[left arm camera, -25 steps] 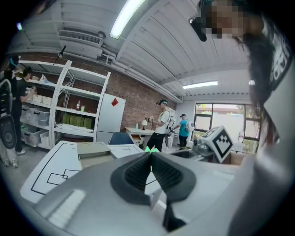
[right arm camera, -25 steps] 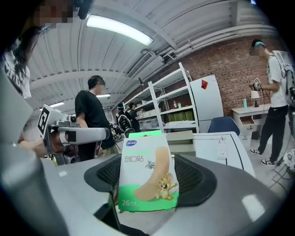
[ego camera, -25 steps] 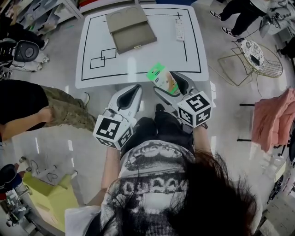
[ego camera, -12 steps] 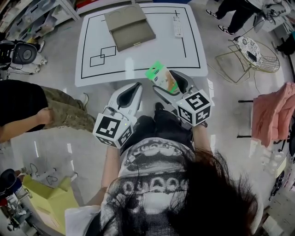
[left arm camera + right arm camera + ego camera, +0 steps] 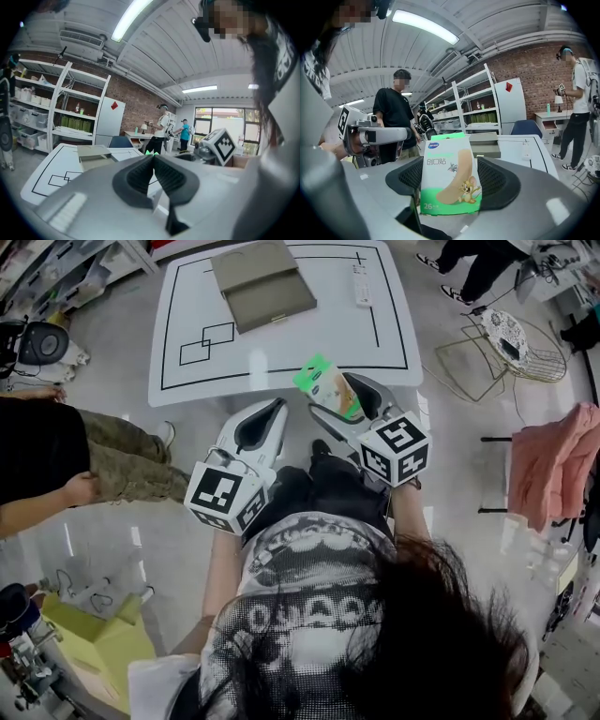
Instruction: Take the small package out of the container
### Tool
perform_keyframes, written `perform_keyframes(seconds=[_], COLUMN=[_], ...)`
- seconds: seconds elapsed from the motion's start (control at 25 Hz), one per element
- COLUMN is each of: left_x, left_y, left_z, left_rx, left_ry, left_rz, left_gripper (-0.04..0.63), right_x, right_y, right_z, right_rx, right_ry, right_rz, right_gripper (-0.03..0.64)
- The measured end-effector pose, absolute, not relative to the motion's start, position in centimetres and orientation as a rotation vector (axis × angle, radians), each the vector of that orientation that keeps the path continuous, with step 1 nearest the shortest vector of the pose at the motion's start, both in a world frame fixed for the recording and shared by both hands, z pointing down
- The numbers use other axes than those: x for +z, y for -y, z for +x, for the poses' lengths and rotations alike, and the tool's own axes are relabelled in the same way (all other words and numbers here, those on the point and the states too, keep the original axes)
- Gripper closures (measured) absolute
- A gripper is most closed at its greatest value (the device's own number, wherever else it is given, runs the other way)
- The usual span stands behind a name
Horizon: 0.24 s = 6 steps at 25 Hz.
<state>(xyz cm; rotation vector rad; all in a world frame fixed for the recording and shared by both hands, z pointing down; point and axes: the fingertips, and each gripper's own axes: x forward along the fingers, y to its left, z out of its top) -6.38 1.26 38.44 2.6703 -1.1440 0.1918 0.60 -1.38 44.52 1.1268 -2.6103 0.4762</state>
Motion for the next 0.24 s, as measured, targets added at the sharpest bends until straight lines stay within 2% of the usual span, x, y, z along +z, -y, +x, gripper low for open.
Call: perform_keyframes(seconds=[0.24], left_x=[39.2], left_y=[-1.14], left_z=[-6.95], left_rx=[0.201], left_ry=[1.144], left_rz=[2.67], left_gripper=[0.595], right_x=[45.2], right_y=[1.72], right_z=[0.46], right_rx=[0.475], right_ry=[2.603], right_rz=[1.13], right_gripper=[0.255])
